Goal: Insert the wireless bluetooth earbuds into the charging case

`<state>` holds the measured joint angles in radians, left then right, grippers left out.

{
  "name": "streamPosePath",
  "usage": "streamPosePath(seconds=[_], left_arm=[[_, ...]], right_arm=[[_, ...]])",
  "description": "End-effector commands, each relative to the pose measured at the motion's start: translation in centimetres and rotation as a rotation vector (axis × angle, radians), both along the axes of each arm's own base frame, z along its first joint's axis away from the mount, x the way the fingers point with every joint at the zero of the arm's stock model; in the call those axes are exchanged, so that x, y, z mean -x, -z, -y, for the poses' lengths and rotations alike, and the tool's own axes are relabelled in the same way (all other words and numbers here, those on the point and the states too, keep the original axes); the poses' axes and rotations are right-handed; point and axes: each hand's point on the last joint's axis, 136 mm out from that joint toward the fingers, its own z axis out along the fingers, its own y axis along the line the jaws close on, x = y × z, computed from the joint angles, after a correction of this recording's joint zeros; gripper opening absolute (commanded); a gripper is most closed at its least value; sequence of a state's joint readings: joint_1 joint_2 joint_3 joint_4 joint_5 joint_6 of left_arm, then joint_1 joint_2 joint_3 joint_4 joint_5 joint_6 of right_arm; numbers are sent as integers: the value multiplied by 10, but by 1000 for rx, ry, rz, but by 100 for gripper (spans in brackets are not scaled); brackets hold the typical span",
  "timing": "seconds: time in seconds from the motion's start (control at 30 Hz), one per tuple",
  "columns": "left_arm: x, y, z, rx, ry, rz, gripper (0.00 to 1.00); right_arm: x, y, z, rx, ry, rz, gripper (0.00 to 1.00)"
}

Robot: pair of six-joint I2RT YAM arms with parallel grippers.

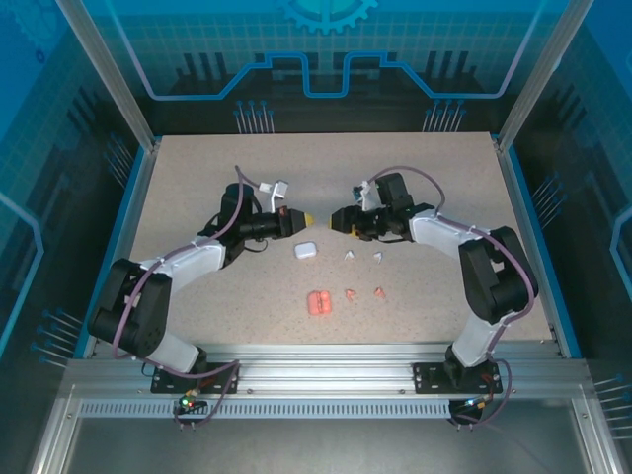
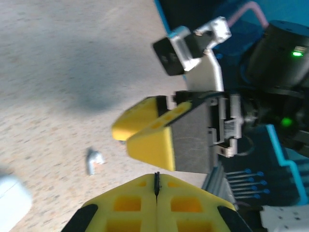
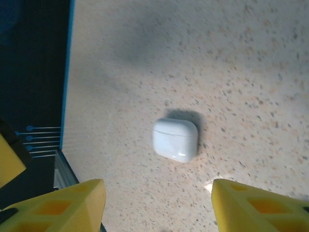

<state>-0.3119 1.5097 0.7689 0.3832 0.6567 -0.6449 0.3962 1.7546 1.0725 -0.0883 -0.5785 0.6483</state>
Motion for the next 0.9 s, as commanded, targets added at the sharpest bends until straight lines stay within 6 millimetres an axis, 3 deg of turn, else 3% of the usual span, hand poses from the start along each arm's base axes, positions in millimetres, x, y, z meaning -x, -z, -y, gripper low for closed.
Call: streamPosePath(seconds=[0.0,0.1,0.3,0.37,0.6,0.87], left_arm=[[-14,5,-28,-16,-193,-4,16],[-14,15,-46,-57,-292,-34,37],[-14,20,-74,-126,-444,-69,86],[-15,20,-80,-139,-472,-72,96],[-21,25,-96,-219,-545,-111,99],[-29,28,-114,-237,-607,-136,99]], right_arm=[[18,2,-10,73,-51,-12,63],[36,10,-9,175,-89,-33,65],[88,31,5,368,-123,-121,67],[108,36,11,438,-128,-151,67],[159,47,26,691,-129,-200,60],[174,59,16,827,-189,-190,44]])
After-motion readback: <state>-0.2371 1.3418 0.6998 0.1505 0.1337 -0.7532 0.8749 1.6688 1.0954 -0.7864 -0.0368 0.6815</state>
